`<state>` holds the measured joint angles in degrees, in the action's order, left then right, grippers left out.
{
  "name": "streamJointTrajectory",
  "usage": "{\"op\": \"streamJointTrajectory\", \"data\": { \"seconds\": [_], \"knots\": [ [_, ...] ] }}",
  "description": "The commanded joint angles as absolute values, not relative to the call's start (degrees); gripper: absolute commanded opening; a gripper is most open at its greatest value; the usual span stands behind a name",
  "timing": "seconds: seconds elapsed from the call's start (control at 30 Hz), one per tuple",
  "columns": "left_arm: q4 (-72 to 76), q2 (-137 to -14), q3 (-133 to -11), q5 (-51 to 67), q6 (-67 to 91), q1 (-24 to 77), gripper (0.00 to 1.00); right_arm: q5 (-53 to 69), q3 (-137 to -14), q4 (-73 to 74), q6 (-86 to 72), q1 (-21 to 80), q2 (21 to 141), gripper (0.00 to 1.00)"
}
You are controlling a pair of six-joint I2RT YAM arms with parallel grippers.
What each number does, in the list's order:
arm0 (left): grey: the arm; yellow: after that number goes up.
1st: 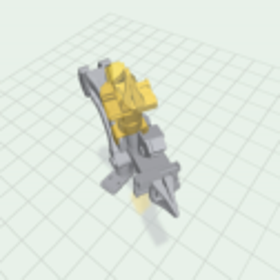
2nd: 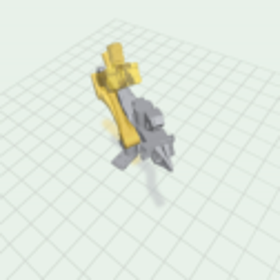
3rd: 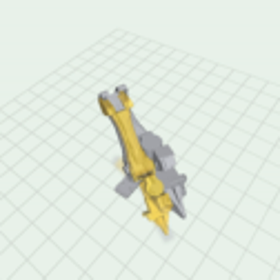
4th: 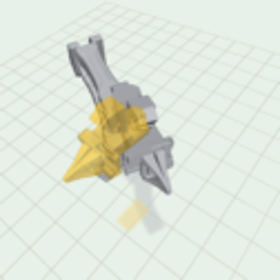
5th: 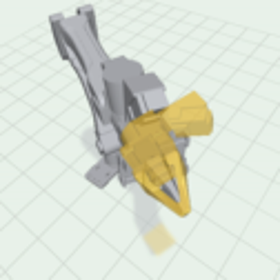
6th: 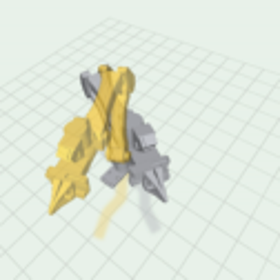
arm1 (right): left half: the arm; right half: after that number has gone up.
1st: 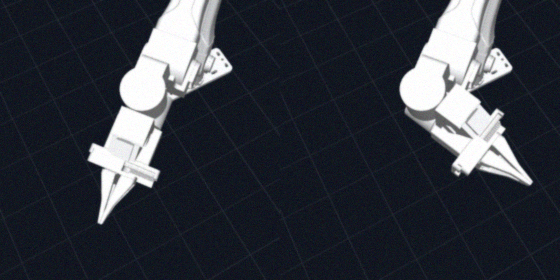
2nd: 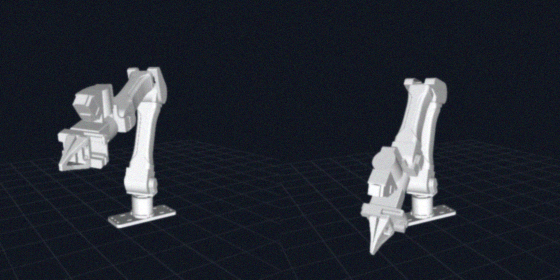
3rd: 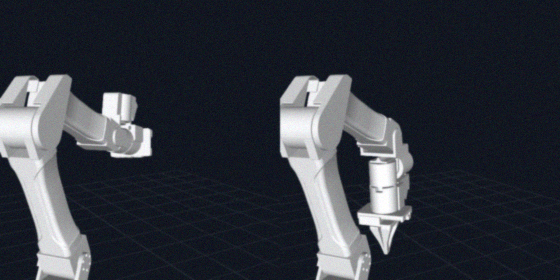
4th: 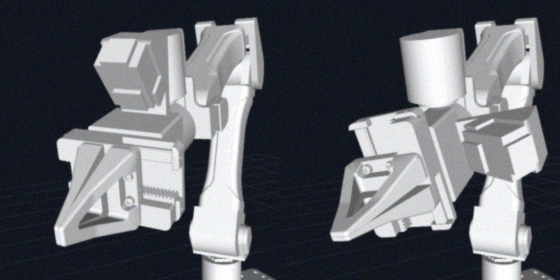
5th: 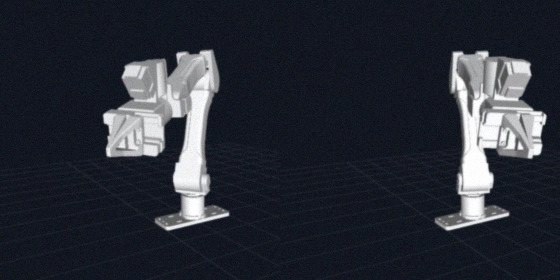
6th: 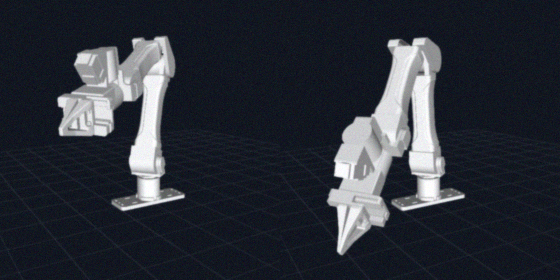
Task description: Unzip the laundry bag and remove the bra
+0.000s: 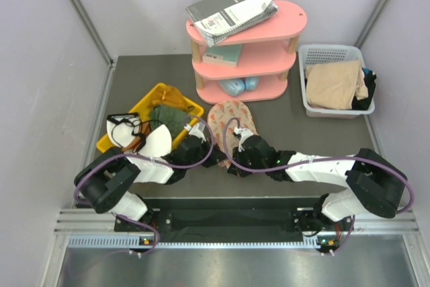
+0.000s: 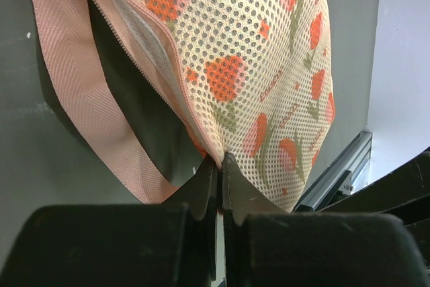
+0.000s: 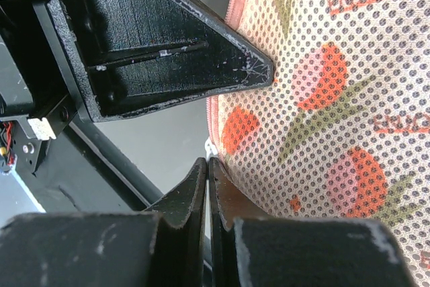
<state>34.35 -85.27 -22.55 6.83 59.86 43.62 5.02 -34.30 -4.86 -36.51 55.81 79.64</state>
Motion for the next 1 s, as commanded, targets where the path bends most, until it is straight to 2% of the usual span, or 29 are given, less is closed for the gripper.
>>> {"op": "streamJointTrajectory", "data": {
  "seconds": [0.0, 0.37, 0.97],
  "knots": [
    [38.7, -85.8, -23.5, 7.2, 59.5, 43.9, 0.0, 5.7, -36.7, -7.0, -36.0, 56.0, 79.5, 0.0],
    [35.6, -84.6, -24.3, 6.2, 56.7, 42.7, 0.0, 5.5, -35.2, -6.1, -36.7, 55.9, 77.5, 0.0],
    [32.6, -86.2, -27.5, 9.3, 52.6, 38.3, 0.0, 2.1, -29.6, 2.5, -37.7, 54.7, 66.9, 0.0]
  ]
}}
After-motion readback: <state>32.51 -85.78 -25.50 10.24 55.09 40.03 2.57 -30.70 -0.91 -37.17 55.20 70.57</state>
